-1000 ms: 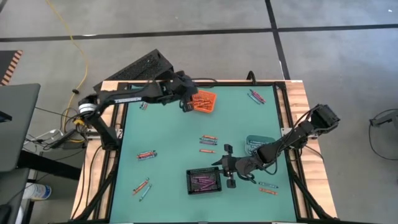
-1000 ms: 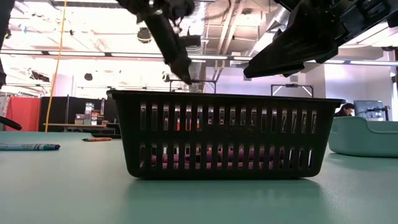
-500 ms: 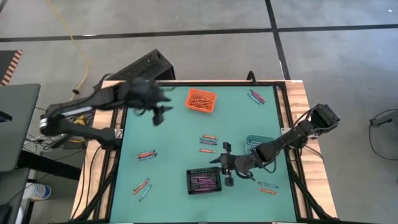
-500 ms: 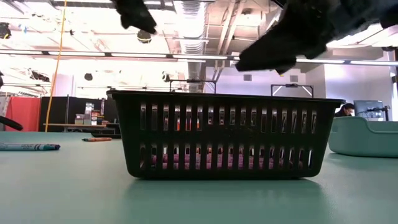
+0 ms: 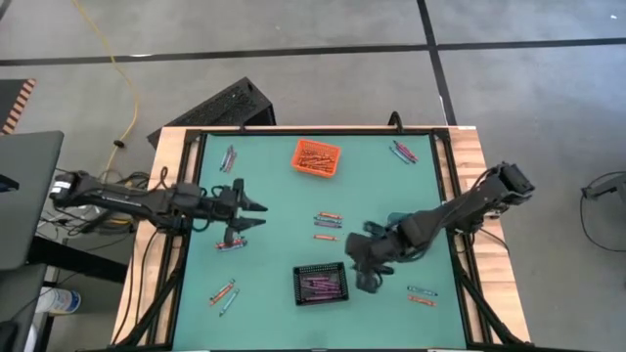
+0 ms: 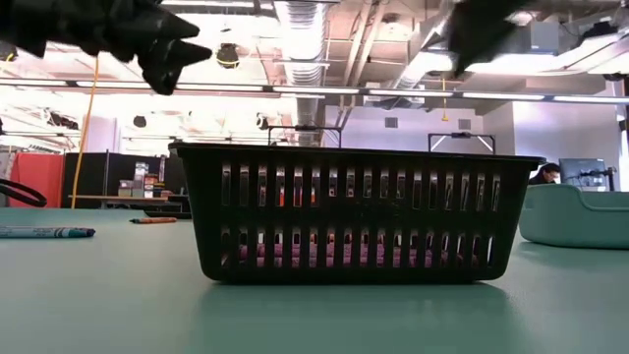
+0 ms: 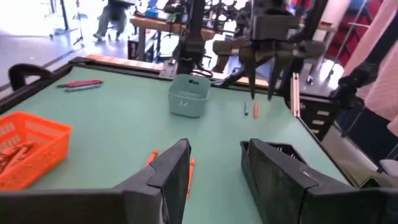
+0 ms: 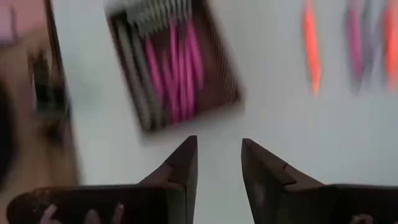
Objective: Sort crayons
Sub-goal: Put the orange crayon into the orange bin
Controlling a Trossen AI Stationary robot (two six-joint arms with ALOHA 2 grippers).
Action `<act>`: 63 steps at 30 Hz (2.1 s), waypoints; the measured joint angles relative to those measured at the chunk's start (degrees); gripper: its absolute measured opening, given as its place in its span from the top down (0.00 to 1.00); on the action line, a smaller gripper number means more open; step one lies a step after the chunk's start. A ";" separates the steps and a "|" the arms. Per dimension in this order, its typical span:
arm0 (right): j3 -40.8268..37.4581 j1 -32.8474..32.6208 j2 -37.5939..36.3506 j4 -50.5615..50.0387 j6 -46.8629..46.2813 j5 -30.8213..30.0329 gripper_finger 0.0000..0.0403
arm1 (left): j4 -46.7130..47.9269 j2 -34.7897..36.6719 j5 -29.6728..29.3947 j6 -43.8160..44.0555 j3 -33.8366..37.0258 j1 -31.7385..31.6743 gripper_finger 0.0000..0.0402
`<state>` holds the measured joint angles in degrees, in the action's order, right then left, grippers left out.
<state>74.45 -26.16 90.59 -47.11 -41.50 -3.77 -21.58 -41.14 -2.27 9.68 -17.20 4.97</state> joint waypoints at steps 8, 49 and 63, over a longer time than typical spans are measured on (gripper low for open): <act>-1.45 -14.15 0.07 -10.33 -25.84 5.39 0.71 | -3.68 -5.98 -1.10 0.29 4.59 1.64 0.62; -1.72 21.14 11.81 12.20 33.13 -7.90 0.71 | 0.29 14.29 -23.89 -12.86 16.49 8.23 0.62; -10.82 30.11 13.33 26.16 38.57 -0.42 0.71 | 4.70 16.57 -19.12 -10.31 16.49 6.27 0.62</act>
<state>63.63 3.95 103.92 -20.96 -2.93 -4.19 -16.88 -24.58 -21.38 -0.63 -0.71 11.25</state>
